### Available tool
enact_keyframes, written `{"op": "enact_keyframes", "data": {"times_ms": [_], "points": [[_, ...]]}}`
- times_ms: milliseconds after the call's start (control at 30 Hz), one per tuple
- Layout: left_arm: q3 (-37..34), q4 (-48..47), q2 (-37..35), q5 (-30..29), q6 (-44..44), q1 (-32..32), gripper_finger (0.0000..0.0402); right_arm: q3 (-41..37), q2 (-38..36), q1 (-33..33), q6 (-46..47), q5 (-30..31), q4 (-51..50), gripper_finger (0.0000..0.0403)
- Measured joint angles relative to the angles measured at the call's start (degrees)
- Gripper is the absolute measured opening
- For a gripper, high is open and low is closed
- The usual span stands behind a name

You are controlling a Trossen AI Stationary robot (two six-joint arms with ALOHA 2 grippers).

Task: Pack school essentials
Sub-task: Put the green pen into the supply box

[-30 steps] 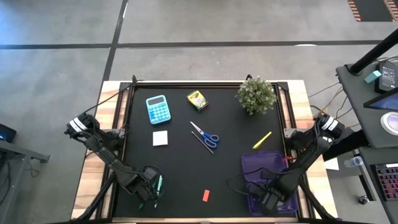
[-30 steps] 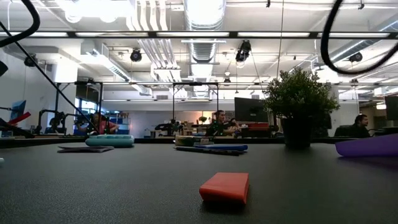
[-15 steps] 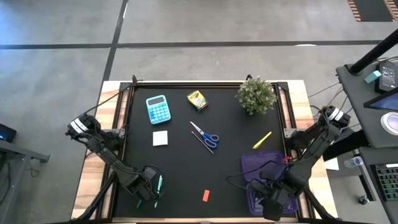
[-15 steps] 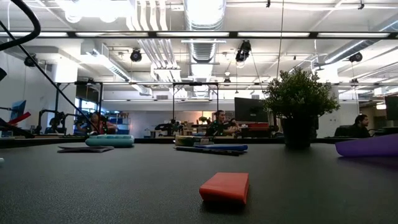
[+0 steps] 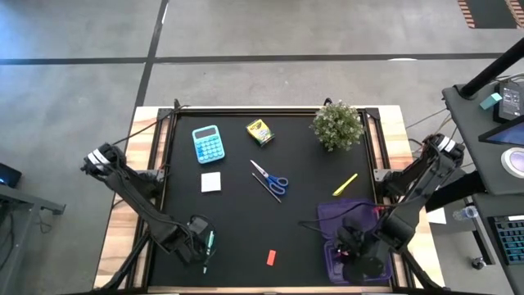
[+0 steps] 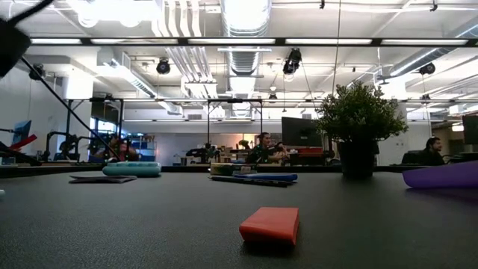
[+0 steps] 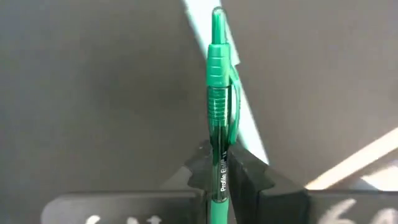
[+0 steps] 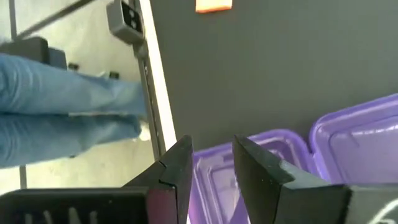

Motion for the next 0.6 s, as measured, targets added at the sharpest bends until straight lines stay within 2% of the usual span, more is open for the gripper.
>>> {"op": "enact_keyframes", "data": {"times_ms": [133,333,500,600], "points": [[2.03,0.4,-3.4,-6.98,3.55,1.8,0.0012,-0.01,-0.46,-0.25,0.06,4.89,0.23,0.01],[5.3,0.42,-6.98,-14.8,12.83,6.71,0.0012,1.35,-0.61,-3.35,3.47,16.54,0.19,0.0099],[8.47,1.02,-7.86,-17.7,22.69,12.04,0.0011,2.96,-0.59,-8.26,3.83,22.2,0.56,0.0112],[10.23,4.36,-7.92,-18.08,29.69,15.06,0.0011,3.69,-0.61,-11.51,1.65,23.42,2.31,0.0128]]}}
